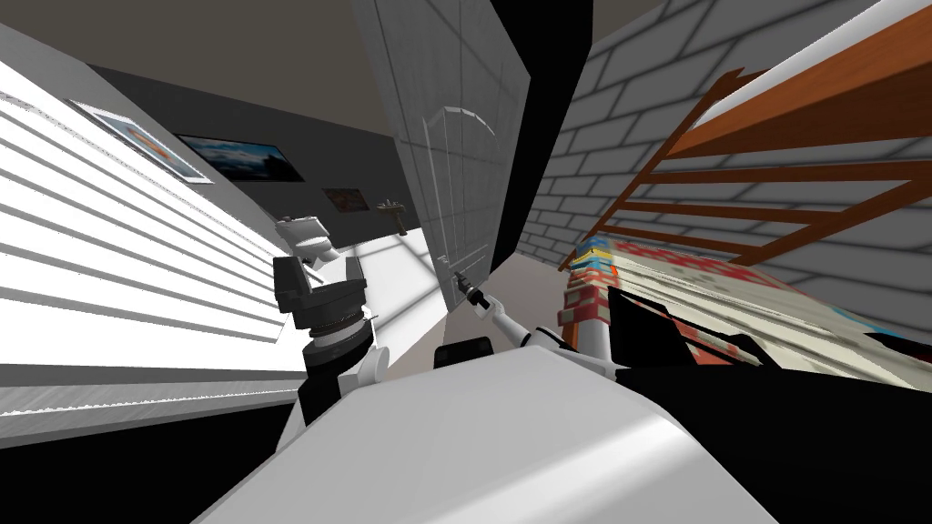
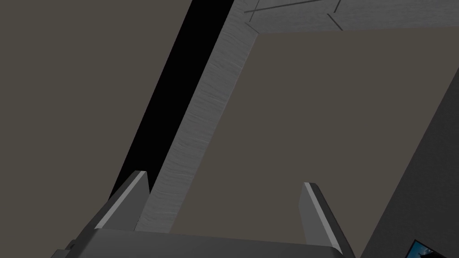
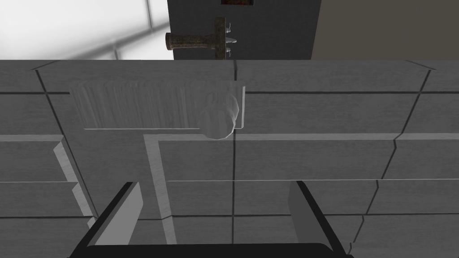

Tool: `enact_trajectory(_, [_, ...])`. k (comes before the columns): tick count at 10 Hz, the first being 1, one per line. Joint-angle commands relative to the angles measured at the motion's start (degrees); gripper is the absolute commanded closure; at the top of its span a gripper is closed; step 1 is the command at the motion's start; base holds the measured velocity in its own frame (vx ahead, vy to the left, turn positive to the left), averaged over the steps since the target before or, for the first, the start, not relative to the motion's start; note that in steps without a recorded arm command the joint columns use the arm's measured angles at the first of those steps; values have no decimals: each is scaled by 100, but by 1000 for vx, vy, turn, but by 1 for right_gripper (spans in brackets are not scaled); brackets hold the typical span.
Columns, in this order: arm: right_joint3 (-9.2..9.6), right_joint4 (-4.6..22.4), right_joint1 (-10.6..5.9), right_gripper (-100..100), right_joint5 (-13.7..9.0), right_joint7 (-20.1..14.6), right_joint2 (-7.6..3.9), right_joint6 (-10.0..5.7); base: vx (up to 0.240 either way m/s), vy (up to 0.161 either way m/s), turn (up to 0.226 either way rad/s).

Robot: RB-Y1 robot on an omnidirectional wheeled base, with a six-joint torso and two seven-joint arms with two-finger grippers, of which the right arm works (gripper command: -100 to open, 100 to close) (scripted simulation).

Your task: Push the door open

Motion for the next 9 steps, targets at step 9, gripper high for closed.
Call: enact_trajectory(9, [13, 1, -1, -100, 2, -7, 0, -2, 4, 0, 1])
